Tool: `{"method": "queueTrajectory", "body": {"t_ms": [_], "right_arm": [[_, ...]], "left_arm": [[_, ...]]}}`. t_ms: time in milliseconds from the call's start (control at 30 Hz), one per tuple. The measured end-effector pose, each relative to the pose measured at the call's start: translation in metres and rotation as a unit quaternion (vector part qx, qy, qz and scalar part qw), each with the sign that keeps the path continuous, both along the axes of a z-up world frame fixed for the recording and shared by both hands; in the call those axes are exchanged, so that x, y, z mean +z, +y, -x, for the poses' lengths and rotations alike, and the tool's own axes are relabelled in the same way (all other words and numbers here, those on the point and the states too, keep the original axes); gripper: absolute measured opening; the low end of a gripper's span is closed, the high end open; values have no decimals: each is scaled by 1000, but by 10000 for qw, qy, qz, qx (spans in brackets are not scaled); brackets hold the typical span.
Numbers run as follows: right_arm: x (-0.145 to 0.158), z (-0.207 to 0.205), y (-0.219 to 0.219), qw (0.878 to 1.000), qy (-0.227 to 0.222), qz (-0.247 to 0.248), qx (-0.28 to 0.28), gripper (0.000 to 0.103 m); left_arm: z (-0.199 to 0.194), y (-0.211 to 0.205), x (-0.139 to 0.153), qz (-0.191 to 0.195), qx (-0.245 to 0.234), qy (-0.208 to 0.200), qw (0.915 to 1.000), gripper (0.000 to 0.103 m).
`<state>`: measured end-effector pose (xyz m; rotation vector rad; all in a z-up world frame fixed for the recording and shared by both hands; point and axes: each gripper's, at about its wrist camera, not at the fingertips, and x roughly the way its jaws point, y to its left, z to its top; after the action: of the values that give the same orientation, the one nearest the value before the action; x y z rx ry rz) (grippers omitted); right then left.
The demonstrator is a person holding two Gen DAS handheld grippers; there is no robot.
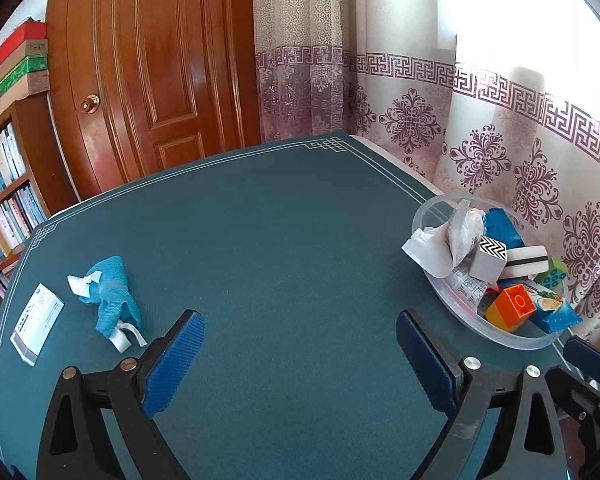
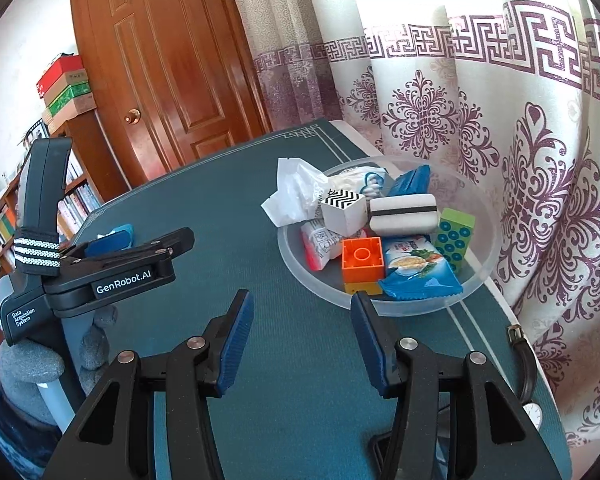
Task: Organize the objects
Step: 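Move both tools back over the table toward the remaining items, then grasp the white medicine box with the left tool while the right tool grasps the teal cloth bundle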
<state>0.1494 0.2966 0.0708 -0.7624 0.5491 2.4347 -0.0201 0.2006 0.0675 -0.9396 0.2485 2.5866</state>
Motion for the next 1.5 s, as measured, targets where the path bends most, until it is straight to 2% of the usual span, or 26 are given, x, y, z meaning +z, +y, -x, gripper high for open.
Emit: {"method": "queueTrajectory", "body": {"t_ms": [533,867,1133,1367,1500], "right_arm": [[-8,52,-29,9983,-285,114,498,55],[-20,98,-55,9938,-481,171,985,58],[-29,130,-77,9885,-655,152,1358,58],[-33,152,-90,9845,-722,129,1591,58],[-34,164,-94,9831,-730,91,1679,58]], "left_arm": [[5,-71,2,-65,391,97,9992,101],[20,-127,-7,20,879,33,9961,101],[43,-192,-13,90,1440,-23,9895,101],[68,-252,-20,44,2011,-75,9795,101],[83,-272,-24,79,2131,-105,9769,101]]}}
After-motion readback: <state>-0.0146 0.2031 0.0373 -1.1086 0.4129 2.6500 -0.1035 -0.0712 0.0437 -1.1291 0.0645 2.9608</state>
